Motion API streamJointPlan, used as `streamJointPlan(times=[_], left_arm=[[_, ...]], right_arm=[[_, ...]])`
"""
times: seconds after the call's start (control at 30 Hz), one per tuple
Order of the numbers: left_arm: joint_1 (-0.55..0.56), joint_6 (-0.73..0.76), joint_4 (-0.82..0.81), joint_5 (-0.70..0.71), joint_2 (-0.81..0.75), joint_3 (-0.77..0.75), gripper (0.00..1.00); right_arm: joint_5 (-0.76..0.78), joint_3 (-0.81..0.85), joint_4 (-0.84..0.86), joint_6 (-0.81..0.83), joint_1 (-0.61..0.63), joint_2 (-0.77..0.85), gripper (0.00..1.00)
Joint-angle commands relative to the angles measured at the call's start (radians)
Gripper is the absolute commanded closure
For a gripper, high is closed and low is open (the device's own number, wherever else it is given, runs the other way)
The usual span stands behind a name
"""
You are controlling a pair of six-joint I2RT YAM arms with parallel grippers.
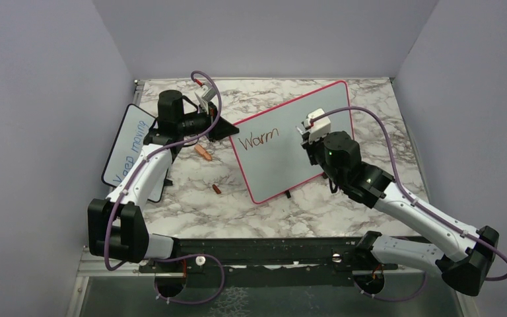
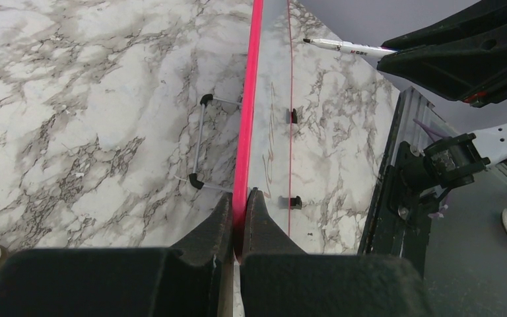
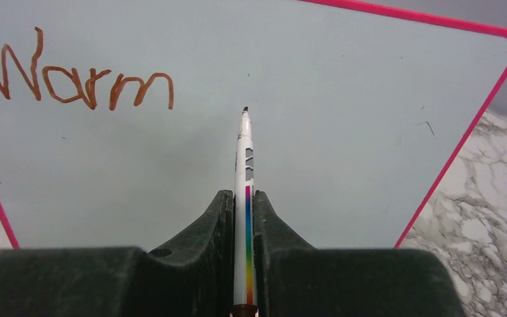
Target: Write a sentence on the whiteboard
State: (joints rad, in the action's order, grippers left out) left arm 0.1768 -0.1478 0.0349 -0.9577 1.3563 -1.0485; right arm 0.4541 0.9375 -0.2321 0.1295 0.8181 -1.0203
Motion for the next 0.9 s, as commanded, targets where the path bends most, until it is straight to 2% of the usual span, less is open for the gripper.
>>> streamJointPlan(times=[0.0, 0.3, 0.43, 0.73, 0.8, 0.87], left_arm=[[-0.002, 0.116, 0.083, 0.011, 0.028, 0.001, 1.0], [-0.003, 0.128, 0.098, 0.009, 0.022, -0.002, 1.0], [-0.006, 0.137, 0.127, 0.024, 0.02, -0.023, 0.99], [-0.006, 0.07, 0.101, 0.067, -0.045, -0.006, 0.55], [-0.007, 0.005, 0.033, 0.082, -0.085, 0.04, 0.52], [-0.007, -0.082, -0.071, 0.101, -0.14, 0.112, 0.43]], right_arm=[[-0.059, -0.004, 0.057, -0.018, -0.004, -0.003, 1.0], [-0.001, 0.024, 0.08, 0.007, -0.005, -0.04, 1.0], [-0.025, 0.036, 0.091, 0.001, -0.006, -0.045, 1.0], [-0.083, 0.036, 0.088, -0.014, -0.006, -0.027, 0.99], [-0.087, 0.03, 0.087, -0.014, -0.005, -0.018, 0.99], [-0.091, 0.024, 0.087, -0.016, -0.006, -0.008, 1.0]])
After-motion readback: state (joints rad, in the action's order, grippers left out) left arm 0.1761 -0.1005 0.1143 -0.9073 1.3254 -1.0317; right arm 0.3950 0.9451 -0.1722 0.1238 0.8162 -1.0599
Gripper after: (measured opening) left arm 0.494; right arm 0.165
